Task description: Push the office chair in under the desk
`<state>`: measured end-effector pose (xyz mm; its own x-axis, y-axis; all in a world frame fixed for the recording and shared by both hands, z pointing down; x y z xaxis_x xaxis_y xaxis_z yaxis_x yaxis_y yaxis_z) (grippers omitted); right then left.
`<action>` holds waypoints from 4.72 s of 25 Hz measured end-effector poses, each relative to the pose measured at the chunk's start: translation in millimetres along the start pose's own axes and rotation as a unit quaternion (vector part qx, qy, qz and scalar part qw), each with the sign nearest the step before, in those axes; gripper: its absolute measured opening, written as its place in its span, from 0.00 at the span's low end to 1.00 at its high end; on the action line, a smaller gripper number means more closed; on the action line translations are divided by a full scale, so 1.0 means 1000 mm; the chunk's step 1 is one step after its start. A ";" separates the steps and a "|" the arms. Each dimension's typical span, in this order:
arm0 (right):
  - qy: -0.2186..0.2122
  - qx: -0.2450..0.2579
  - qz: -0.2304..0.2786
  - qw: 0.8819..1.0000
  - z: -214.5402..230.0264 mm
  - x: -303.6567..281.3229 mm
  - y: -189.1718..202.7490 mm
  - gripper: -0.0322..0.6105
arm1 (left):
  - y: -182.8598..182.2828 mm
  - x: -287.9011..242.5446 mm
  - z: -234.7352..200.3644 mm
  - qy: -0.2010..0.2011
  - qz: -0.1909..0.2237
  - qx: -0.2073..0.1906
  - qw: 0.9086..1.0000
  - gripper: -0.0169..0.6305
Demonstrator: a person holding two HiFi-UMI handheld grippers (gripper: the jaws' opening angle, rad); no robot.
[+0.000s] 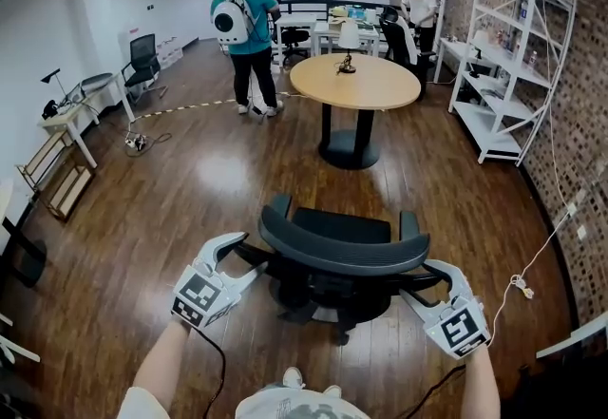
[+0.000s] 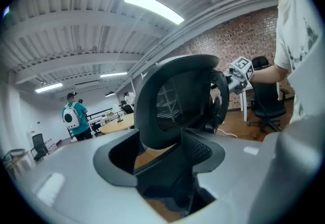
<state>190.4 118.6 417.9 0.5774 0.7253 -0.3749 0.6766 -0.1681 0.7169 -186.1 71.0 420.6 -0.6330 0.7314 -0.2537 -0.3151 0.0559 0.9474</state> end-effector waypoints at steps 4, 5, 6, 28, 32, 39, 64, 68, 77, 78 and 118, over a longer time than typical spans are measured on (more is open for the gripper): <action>-0.033 0.022 -0.058 0.998 0.005 -0.008 0.010 0.40 | 0.010 -0.012 -0.013 0.041 -0.063 -0.062 0.995 0.45; -0.041 0.027 -0.071 0.996 0.006 -0.010 0.013 0.40 | 0.012 -0.016 -0.016 0.050 -0.072 -0.069 0.994 0.45; -0.049 0.031 -0.082 0.995 0.006 -0.012 0.015 0.40 | 0.013 -0.019 -0.018 0.060 -0.077 -0.072 0.993 0.45; -0.161 0.108 -0.247 0.950 0.010 -0.029 0.032 0.51 | 0.050 -0.058 -0.028 0.173 -0.228 -0.187 0.940 0.57; -0.169 0.108 -0.242 0.949 0.004 -0.049 0.038 0.50 | 0.048 -0.067 -0.025 0.180 -0.235 -0.204 0.933 0.54; -0.176 0.132 -0.242 0.945 0.004 -0.062 0.049 0.32 | 0.049 -0.073 -0.026 0.184 -0.229 -0.223 0.930 0.49; -0.112 0.148 -0.243 0.952 0.082 -0.161 0.089 0.27 | 0.052 -0.182 -0.102 0.161 -0.220 -0.337 0.901 0.28; -0.108 0.145 -0.245 0.953 0.095 -0.175 0.090 0.27 | 0.050 -0.197 -0.117 0.164 -0.217 -0.339 0.901 0.28; -0.098 0.145 -0.249 0.953 0.133 -0.208 0.107 0.28 | 0.046 -0.240 -0.143 0.161 -0.223 -0.334 0.901 0.28; -0.097 0.146 -0.248 0.953 0.138 -0.212 0.109 0.28 | 0.045 -0.245 -0.147 0.160 -0.224 -0.334 0.902 0.28; -0.101 0.176 -0.222 0.954 0.341 -0.389 0.174 0.29 | 0.015 -0.448 -0.294 0.131 -0.275 -0.299 0.904 0.30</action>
<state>239.3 -420.7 487.9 0.2501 0.6399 -0.7266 0.9659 -0.1130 0.2329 -115.1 -455.7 491.4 -0.3859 0.5139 -0.7662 -0.9097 -0.0736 0.4088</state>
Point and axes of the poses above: the fingertips, and each gripper's own axes: x backward along the fingers, z to its right, y out of its underside, the point moved 8 cm from there along x, backward along the fingers, and after that the axes turned 6 degrees about x, right-handed, at the moved point
